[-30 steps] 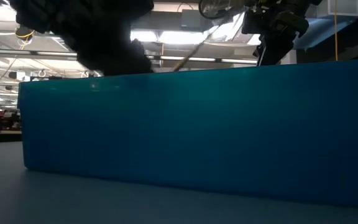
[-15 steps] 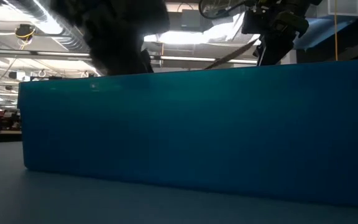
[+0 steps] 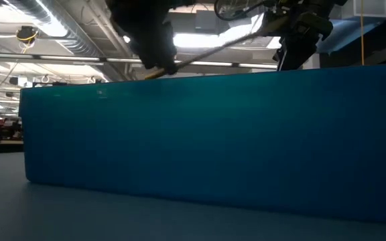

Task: Sort silverware by color (type)
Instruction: Put the golden knife into the blue bin

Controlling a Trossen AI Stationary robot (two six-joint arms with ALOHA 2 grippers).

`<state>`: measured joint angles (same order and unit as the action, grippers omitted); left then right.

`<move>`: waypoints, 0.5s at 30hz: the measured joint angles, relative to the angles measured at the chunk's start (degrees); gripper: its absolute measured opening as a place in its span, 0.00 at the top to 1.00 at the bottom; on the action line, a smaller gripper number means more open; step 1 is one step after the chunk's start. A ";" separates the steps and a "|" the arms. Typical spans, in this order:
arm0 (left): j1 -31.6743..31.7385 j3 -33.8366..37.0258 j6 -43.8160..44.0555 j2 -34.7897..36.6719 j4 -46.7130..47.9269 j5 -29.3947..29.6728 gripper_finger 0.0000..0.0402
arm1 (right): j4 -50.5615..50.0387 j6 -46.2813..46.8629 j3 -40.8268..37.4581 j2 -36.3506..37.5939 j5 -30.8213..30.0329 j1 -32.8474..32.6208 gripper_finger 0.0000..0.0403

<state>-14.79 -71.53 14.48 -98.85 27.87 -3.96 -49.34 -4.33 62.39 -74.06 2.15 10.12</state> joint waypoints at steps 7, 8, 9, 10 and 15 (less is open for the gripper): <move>-0.27 0.02 -0.04 -6.66 -0.46 -4.20 0.97 | -0.04 -0.01 0.00 -0.02 0.00 -0.01 0.68; -0.26 0.02 -0.04 -7.32 -0.38 -4.18 0.97 | -0.02 -0.01 0.00 -0.02 0.02 0.00 0.68; -0.17 0.02 -0.04 -7.94 -0.37 -4.18 0.97 | -0.04 0.00 0.01 -0.01 0.00 0.01 0.68; -0.02 0.02 -0.04 -8.42 -0.42 -4.19 0.97 | -0.02 -0.01 0.00 -0.02 0.00 -0.01 0.68; 0.76 0.02 -0.56 -9.77 -0.49 -4.20 0.97 | -0.02 -0.01 0.00 -0.02 0.01 -0.01 0.68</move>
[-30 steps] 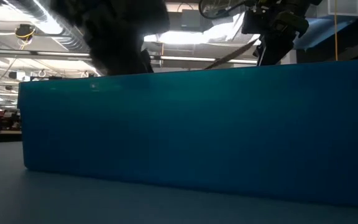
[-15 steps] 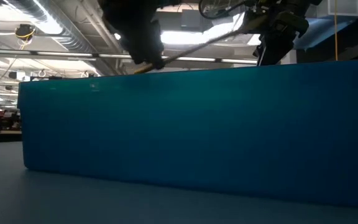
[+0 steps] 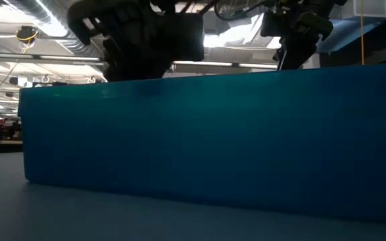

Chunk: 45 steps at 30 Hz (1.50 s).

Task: Sort silverware by color (type)
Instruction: Put the golden knife into the blue bin

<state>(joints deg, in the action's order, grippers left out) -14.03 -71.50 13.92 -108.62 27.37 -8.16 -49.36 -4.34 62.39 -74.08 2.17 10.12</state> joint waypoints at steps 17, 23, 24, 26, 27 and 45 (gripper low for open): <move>0.68 0.07 -2.05 -2.95 -3.09 0.07 0.85 | -0.02 0.00 0.00 0.00 -0.01 0.01 0.68; 0.68 0.07 -2.52 -2.95 -3.34 0.12 0.82 | -0.02 0.00 0.00 0.00 -0.01 0.00 0.68; 0.68 0.07 -2.52 -2.95 -3.55 0.13 0.81 | -0.02 0.00 0.00 0.00 -0.01 -0.01 0.68; 0.68 0.07 -2.48 -2.95 -3.75 0.15 0.80 | -0.02 0.00 0.00 0.00 -0.01 0.01 0.68; 0.68 0.07 -2.28 -2.95 -3.86 0.16 0.80 | -0.02 0.00 0.00 0.00 0.00 0.01 0.68; 0.79 0.07 -2.04 -2.91 -4.45 2.64 0.66 | -1.45 0.00 0.00 0.05 -0.01 0.01 0.68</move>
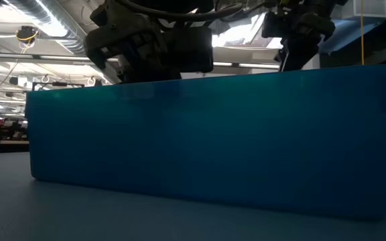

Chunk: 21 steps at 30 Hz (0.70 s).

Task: Sort silverware by color (type)
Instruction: Put the golden knife into the blue bin, then put the yellow knife into the green bin

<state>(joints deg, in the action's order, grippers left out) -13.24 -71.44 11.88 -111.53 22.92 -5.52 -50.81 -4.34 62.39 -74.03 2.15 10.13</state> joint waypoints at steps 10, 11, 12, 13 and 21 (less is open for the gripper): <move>0.01 0.00 -0.02 0.49 -0.36 1.68 0.67 | -5.80 3.71 0.00 5.29 -1.55 -0.02 0.68; 0.01 0.00 -0.02 0.76 -0.36 1.68 0.67 | -6.30 4.35 0.00 6.15 -1.92 -0.01 0.68; 0.01 0.00 -0.03 1.02 -0.38 1.68 0.67 | -7.02 5.06 0.00 7.04 -2.26 -0.02 0.68; 0.01 0.00 -0.04 1.42 -0.38 1.68 0.67 | -7.72 5.62 0.00 7.88 -2.65 -0.01 0.68; 0.01 0.00 -0.48 6.09 -0.67 1.67 0.67 | -11.26 10.36 0.00 11.85 -3.19 -0.02 0.68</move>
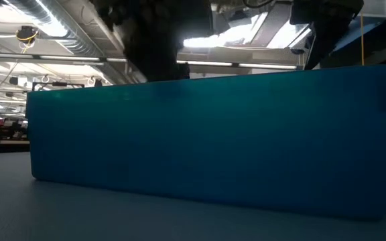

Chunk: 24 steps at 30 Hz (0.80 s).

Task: Sort silverware by color (type)
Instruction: Put the yellow knife into the green bin

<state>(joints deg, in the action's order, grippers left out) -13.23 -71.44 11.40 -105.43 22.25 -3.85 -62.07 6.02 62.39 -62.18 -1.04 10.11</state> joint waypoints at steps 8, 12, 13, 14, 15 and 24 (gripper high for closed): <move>0.22 0.00 -2.38 5.59 0.07 0.10 0.67 | -1.81 1.24 -0.18 0.19 -0.02 0.01 0.68; 0.48 0.00 -4.90 8.65 0.28 1.04 0.67 | -1.41 2.80 -2.96 1.04 -0.05 0.03 0.68; 0.64 0.00 -5.53 9.42 0.44 1.65 0.67 | -1.06 3.52 -3.92 1.32 -0.07 0.04 0.68; 0.87 0.00 -5.95 10.12 0.61 2.02 0.67 | -0.67 4.32 -5.08 1.73 -0.07 0.04 0.68; 1.08 0.00 -6.39 10.79 0.82 2.52 0.67 | -0.43 4.81 -6.42 2.02 -0.10 0.04 0.68; 3.60 0.00 -11.37 14.63 1.29 4.84 0.67 | 10.15 11.95 -17.78 2.71 -0.82 0.02 0.68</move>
<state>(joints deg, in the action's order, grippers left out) -9.64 -71.44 0.03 -90.80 23.54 1.00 -51.92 17.97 44.61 -59.47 -1.86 10.13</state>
